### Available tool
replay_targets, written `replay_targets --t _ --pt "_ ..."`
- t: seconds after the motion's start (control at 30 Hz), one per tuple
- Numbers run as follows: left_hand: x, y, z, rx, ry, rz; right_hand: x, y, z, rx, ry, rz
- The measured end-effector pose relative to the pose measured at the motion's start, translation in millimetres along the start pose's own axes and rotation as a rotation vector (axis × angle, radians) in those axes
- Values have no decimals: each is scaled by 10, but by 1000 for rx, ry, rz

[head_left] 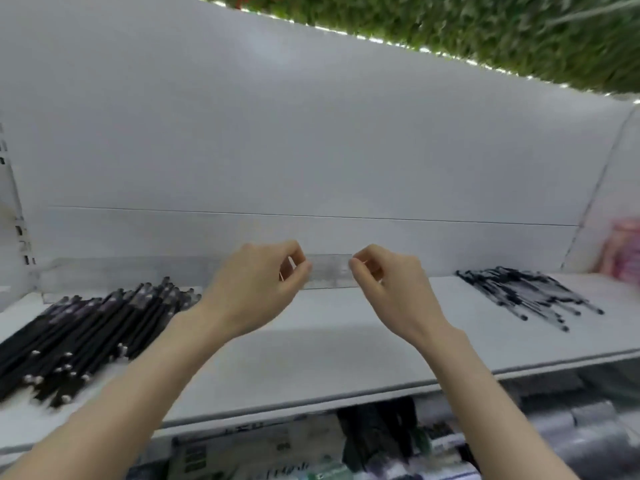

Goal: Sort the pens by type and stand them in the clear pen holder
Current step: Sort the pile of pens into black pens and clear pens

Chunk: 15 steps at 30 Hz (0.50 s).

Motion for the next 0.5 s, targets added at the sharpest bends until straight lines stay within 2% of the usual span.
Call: replay_targets --t 0.1,0.27,0.5 --pt "605 479 -55 -42 -10 41 -376 630 99 18 -35 39" --pt "1431 1222 -384 -30 -122 103 -1013 1538 53 59 -52 94" --pt "2279 1716 -1136 -30 -140 156 -1593 2477 -395 71 -27 142"
Point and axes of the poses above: each hand's wrist, its own z-axis away from the middle knuckle, its own x-axis out of the palm, y = z × x, the point moved 3 cm from there along -z, towards the middle knuckle, and after that the axes turned 13 degrees about x, right-handed, at the moved point
